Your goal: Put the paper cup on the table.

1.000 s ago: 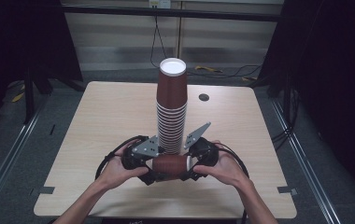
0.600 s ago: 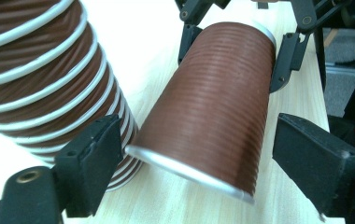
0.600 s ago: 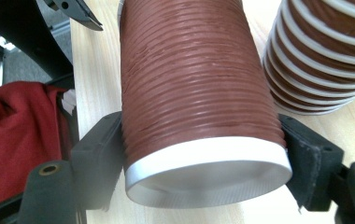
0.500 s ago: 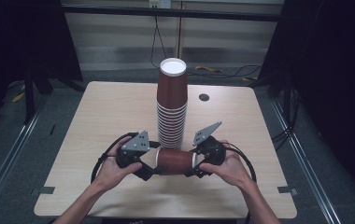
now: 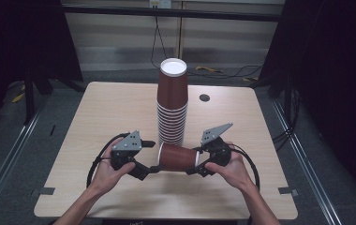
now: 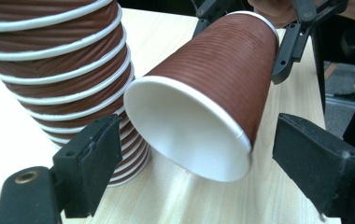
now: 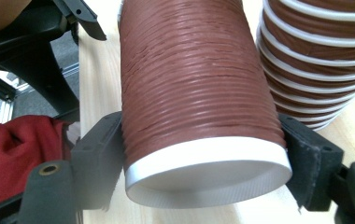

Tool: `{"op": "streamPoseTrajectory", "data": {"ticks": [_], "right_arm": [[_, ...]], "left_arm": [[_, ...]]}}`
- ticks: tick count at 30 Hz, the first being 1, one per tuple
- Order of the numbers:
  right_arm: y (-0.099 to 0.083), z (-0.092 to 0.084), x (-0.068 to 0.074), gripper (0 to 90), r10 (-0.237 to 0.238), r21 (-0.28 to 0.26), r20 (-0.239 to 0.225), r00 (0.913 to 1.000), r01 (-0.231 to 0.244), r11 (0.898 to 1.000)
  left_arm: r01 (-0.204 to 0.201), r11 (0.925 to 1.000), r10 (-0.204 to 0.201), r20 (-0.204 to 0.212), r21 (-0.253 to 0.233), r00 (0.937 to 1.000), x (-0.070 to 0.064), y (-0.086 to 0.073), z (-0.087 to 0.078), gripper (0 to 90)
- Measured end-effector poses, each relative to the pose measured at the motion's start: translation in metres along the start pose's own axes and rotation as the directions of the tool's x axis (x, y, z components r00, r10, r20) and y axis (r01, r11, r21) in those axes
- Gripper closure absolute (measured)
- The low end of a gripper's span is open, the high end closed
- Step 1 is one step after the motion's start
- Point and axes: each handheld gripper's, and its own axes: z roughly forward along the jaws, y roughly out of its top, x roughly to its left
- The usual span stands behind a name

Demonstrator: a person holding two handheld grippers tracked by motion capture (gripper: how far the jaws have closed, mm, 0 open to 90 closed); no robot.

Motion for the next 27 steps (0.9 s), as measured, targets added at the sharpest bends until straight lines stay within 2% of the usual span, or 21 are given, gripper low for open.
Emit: {"op": "streamPoseTrajectory", "data": {"ticks": [2, 5, 7, 12, 17, 20, 24, 27], "right_arm": [[-0.0012, 0.0006, -0.0011, 23.9, 0.006, -0.01, -0.004, 1.0, -0.006, 1.0], [-0.0032, 0.0011, -0.003, 23.8, 0.019, -0.045, -0.035, 0.9992, -0.021, 0.999], [-0.0046, 0.0006, -0.0034, 23.8, 0.027, -0.062, -0.027, 0.9993, -0.029, 0.998], [-0.01, -0.0019, -0.0061, 23.8, 0.037, -0.108, -0.051, 0.998, -0.042, 0.993], [-0.0103, -0.0043, -0.0054, 23.8, 0.023, -0.158, -0.049, 0.9985, -0.031, 0.987], [-0.0102, -0.005, -0.0039, 23.8, 0.008, -0.179, -0.055, 0.9985, -0.017, 0.984], [-0.0093, -0.0061, -0.001, 23.8, -0.015, -0.216, -0.076, 0.997, -0.002, 0.976], [-0.0084, -0.0057, 0.0007, 23.8, -0.024, -0.225, -0.076, 0.9968, 0.006, 0.974]], "left_arm": [[-0.014, 0.9997, 0.014, 0.003, -0.018, 0.9999, -0.0006, -0.0017, -0.002, 15.7], [-0.005, 0.9995, 0.005, 0.016, -0.031, 0.9999, -0.0013, -0.0027, -0.0035, 15.7], [-0.009, 0.9994, 0.01, 0.018, -0.033, 0.9998, -0.0005, -0.0029, -0.0052, 15.7], [0.005, 0.9984, -0.004, 0.021, -0.056, 0.9998, 0.0008, -0.0041, -0.0064, 15.7], [0.008, 0.9984, -0.005, 0.051, -0.055, 0.9987, 0.0007, -0.0049, -0.0068, 15.7], [0.015, 0.9973, -0.012, 0.044, -0.072, 0.999, 0.0009, -0.005, -0.0091, 15.7], [0.022, 0.9934, -0.013, 0.08, -0.113, 0.9967, 0.0024, -0.0068, -0.0103, 15.6], [0.024, 0.9925, -0.014, 0.09, -0.12, 0.9958, 0.0025, -0.0068, -0.0095, 15.6]]}}
